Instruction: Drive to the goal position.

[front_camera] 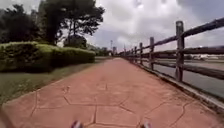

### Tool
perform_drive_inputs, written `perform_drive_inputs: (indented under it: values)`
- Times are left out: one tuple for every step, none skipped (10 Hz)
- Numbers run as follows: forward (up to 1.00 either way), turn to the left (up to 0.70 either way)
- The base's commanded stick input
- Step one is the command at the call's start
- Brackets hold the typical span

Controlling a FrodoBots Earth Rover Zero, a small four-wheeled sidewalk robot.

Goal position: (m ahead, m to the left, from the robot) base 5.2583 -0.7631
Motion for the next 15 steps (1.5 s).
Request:
perform_drive_inputs:
  values:
    - [0.85,0.11]
    - [0.85,0.11]
    - [0.85,0.11]
    - [0.85,0.11]
    - [0.85,0.11]
    - [0.85,-0.07]
    - [0.85,-0.23]
    - [0.85,-0.23]
    - [0.85,-0.23]
    - [0.85,-0.23]
    - [0.85,-0.23]
    - [0.85,-0.23]
    - [0.85,-0.23]
    - [0.85,-0.23]
    - [0.85,-0.23]
